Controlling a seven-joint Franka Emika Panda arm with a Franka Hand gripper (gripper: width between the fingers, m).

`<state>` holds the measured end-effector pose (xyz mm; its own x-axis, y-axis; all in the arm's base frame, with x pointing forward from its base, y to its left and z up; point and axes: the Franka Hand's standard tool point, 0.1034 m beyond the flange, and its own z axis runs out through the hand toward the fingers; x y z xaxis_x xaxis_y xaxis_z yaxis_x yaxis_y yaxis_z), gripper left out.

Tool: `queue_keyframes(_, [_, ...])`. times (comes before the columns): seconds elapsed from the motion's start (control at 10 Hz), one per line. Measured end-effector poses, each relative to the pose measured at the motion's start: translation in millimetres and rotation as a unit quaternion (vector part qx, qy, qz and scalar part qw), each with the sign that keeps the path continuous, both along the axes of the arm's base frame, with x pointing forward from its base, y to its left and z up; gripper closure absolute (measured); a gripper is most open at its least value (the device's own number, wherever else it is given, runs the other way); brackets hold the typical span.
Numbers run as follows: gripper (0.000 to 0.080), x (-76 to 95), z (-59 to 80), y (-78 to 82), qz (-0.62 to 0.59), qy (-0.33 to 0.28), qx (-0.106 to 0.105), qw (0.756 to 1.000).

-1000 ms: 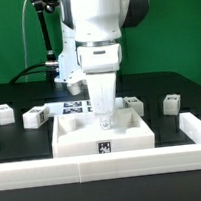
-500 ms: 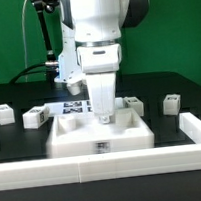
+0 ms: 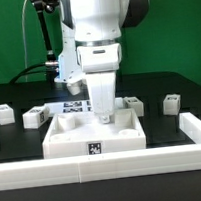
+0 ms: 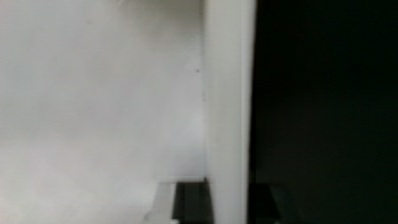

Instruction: Assemble one leg

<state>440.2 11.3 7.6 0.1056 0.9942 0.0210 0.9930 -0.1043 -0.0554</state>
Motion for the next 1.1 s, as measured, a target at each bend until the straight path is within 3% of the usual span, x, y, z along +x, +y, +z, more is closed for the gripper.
queue_keyframes(0.3, [0.0736,4.7,0.9,19.9,0.004,-0.002,0.001,1.0])
queue_keyframes(0.6, [0.0736,25.1,-0.1,47.8,0.02,-0.012,0.009,1.0])
queue_keyframes(0.9, [0.0736,45.0,-0.2,63.5,0.034,-0.026,0.014,0.999])
queue_keyframes(1.1, [0.0736,49.5,-0.2,75.7,0.04,-0.03,0.017,0.999])
